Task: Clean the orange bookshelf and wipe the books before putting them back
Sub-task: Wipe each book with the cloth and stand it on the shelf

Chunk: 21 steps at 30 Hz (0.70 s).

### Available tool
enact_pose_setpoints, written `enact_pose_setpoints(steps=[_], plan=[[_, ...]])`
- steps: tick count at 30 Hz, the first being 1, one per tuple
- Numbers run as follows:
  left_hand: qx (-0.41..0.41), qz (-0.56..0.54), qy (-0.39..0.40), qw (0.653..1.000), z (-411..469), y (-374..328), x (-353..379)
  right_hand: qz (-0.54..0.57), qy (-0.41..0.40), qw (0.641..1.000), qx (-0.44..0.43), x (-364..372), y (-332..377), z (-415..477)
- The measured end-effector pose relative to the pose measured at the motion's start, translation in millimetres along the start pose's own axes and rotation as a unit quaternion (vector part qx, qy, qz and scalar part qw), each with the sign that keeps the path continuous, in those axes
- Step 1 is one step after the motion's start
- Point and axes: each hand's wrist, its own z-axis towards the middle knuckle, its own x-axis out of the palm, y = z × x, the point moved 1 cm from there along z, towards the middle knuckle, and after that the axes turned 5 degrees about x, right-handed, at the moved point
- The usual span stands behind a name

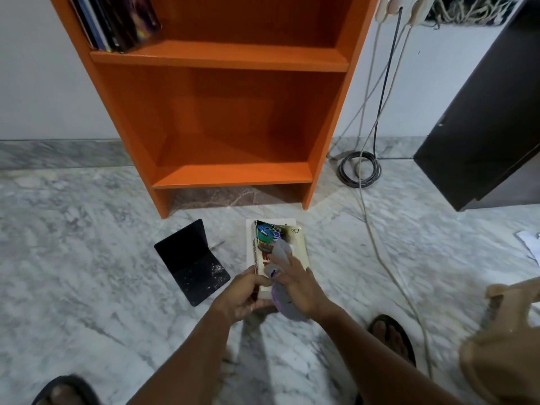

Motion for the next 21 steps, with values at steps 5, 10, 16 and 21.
enact_pose_setpoints(steps=[5, 10, 16, 21], plan=[[0.046, 0.089, 0.07, 0.992, -41, -46, 10, -0.052, -0.122, 0.982, -0.132, -17, 50, 8], [0.086, 0.162, 0.123, 0.975, -87, -75, 9, -0.066, -0.273, 0.944, -0.172, -54, 102, 33], [0.127, 0.163, 0.143, 0.968, -119, -85, 1, -0.021, -0.403, 0.913, -0.068, -84, 98, 38], [0.139, 0.137, 0.151, 0.969, -133, -91, -5, 0.044, -0.394, 0.908, 0.132, -84, 87, 27]])
